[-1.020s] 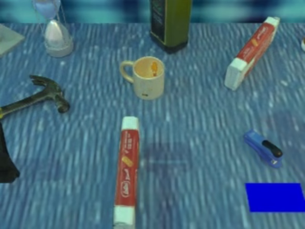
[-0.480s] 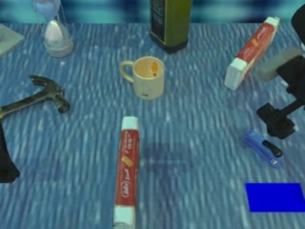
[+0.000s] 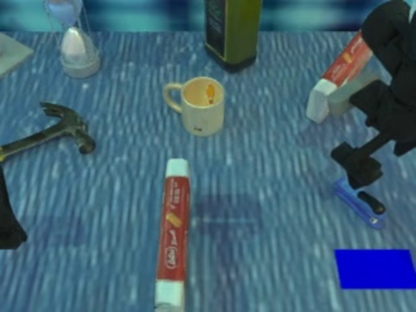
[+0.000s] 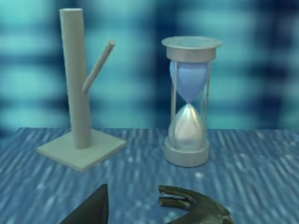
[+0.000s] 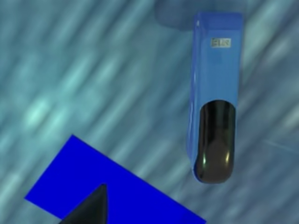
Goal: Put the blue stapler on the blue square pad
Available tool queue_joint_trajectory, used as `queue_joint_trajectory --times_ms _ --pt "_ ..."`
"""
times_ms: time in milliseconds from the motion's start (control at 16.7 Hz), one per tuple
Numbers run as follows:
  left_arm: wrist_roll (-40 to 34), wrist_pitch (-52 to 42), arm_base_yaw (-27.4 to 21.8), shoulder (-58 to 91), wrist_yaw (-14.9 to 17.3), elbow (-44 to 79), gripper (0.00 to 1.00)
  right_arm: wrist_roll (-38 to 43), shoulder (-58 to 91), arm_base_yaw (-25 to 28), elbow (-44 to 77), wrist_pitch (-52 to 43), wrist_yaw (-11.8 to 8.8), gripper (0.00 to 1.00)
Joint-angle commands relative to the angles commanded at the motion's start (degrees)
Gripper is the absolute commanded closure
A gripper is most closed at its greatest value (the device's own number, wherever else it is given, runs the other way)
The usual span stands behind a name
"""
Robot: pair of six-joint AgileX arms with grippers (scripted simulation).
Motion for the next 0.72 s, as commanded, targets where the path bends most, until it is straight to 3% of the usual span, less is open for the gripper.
queue_joint_trajectory --times_ms 300,720 --pt "0.00 0.00 0.00 0.00 0.00 0.00 0.00 -0.02 0.80 -0.11 -1.81 2.44 0.01 0.00" --pt "0.00 0.00 0.00 0.00 0.00 0.00 0.00 0.33 7.87 0.19 -11.49 19.68 0.05 0.00"
